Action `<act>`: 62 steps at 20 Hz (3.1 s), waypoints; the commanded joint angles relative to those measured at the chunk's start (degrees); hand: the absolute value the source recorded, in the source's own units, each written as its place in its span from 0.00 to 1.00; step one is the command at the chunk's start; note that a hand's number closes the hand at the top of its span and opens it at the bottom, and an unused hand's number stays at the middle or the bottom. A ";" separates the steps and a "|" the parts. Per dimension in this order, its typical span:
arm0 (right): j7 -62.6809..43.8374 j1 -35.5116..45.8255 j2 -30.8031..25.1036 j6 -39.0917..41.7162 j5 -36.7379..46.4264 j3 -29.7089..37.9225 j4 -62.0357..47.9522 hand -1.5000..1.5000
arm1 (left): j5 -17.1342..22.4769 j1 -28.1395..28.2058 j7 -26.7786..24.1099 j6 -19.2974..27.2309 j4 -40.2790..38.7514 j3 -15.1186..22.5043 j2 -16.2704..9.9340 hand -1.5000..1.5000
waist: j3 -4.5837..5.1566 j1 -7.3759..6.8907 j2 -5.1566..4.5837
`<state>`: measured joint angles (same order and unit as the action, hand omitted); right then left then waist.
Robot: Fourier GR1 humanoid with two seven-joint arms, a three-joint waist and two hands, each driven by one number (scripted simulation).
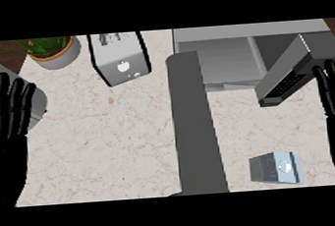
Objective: Pick up the milk, place it into the microwave and close the microwave
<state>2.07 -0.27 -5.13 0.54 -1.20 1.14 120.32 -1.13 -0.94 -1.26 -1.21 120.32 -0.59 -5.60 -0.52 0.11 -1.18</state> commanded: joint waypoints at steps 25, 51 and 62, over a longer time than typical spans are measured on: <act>0.22 -34.61 0.98 8.76 -0.33 -11.07 21.79 0.00 | 15.38 15.17 3.25 -8.14 5.76 -11.58 -0.81 0.00 | 0.50 0.17 1.35; 24.02 -24.62 -0.04 11.00 0.45 5.67 -19.53 0.00 | 25.37 26.99 2.20 -20.53 11.37 -22.29 1.98 0.00 | 0.50 -0.47 1.27; 37.25 -18.58 -2.39 15.63 2.24 8.60 -41.06 0.00 | 26.45 21.73 10.05 -17.43 14.78 -23.07 2.09 0.00 | 0.47 -0.26 1.21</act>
<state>33.80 -20.53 -6.43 14.16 0.57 8.70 86.70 24.83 21.54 4.12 -21.13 130.69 -24.48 -4.05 -0.02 -0.17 0.03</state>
